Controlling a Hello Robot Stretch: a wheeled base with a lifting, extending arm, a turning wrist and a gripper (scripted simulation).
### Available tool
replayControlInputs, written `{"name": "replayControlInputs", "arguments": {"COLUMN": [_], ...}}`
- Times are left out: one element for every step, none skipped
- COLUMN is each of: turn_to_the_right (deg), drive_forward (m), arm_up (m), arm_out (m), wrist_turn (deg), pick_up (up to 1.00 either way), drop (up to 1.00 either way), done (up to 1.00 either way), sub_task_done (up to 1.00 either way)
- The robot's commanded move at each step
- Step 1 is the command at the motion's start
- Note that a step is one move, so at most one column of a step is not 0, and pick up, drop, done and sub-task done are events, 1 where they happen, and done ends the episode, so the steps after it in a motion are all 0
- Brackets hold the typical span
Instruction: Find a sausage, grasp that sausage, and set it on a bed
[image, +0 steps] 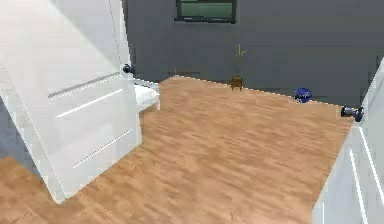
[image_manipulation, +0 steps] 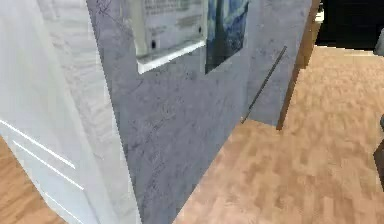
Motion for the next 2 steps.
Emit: {"name": "replayControlInputs", "arguments": {"turn_to_the_right": [45.0,45.0], "drive_forward": [0.00,0.00], "arm_up": [0.00,0.00], "arm_out": [0.00,0.00], "wrist_turn": [0.0,0.0], "pick_up": [0.00,0.00], "drop": [0.00,0.00], "done": [0.00,0.00], "sub_task_done": [0.00,0.00]}}
